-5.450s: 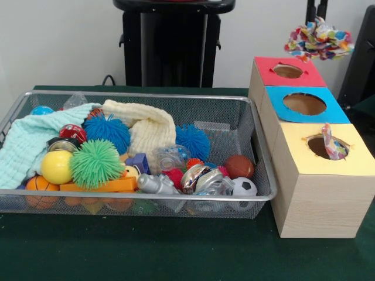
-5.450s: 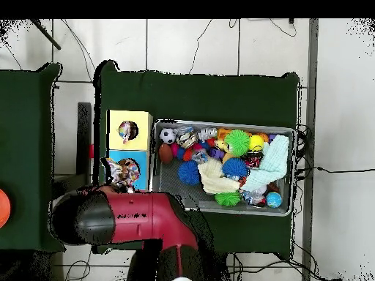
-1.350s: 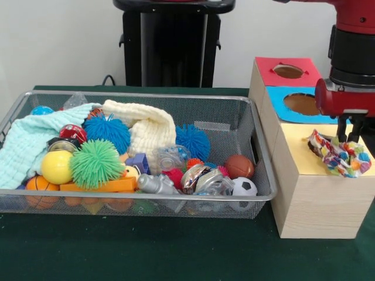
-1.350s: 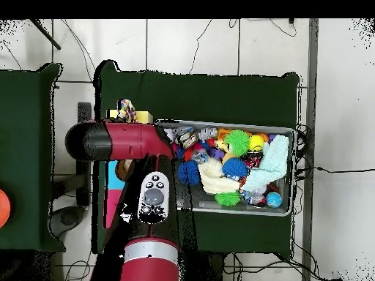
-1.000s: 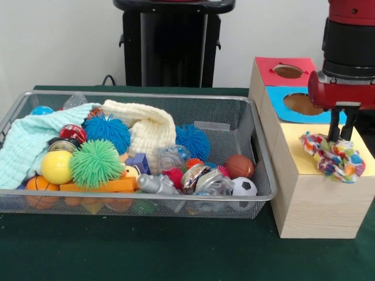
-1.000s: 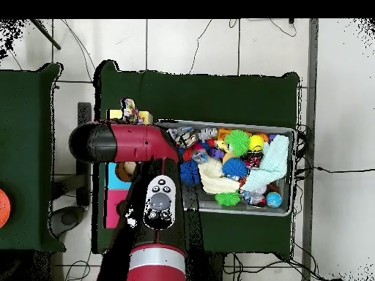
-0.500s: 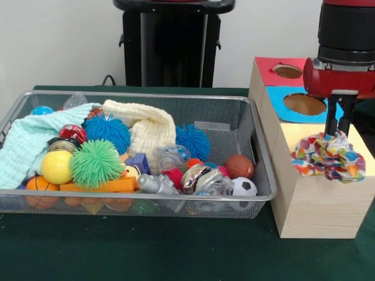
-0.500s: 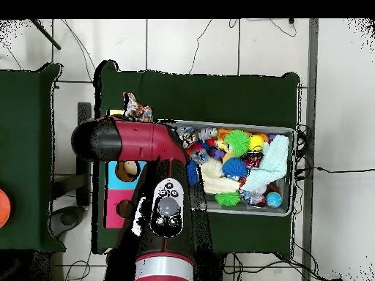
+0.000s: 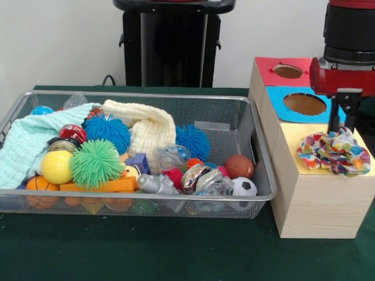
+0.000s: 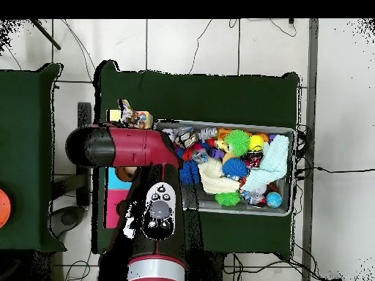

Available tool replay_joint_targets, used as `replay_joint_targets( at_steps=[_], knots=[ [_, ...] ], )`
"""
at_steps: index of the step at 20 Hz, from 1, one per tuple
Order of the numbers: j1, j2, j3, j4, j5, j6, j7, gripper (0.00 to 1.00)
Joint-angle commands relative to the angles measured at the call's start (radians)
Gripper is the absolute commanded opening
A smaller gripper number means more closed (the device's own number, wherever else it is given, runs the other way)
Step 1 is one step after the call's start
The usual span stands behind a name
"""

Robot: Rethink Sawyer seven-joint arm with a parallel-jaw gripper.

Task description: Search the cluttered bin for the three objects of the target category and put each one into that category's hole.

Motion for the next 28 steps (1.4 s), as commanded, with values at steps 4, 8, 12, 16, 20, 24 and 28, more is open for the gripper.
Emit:
replay_joint_targets(
  at_steps=[4, 8, 12, 16, 20, 24, 28],
  knots=[
    [0.004, -0.004, 0.028, 0.118, 0.034, 0.001, 0.221, 1.0],
    [0.017, 0.001, 0.01, 0.112, 0.032, -0.003, 0.231, 1.0],
    [0.037, 0.013, -0.026, 0.081, 0.036, 0.045, 0.254, 1.0],
    [0.035, 0.021, -0.022, 0.093, 0.05, 0.005, 0.256, 1.0],
    [0.034, 0.005, -0.023, 0.101, 0.055, 0.015, 0.248, 1.0],
    [0.028, -0.022, -0.023, 0.105, 0.06, 0.049, 0.233, 1.0],
    [0.017, -0.041, -0.015, 0.094, 0.062, 0.077, 0.207, 1.0]
  ],
)
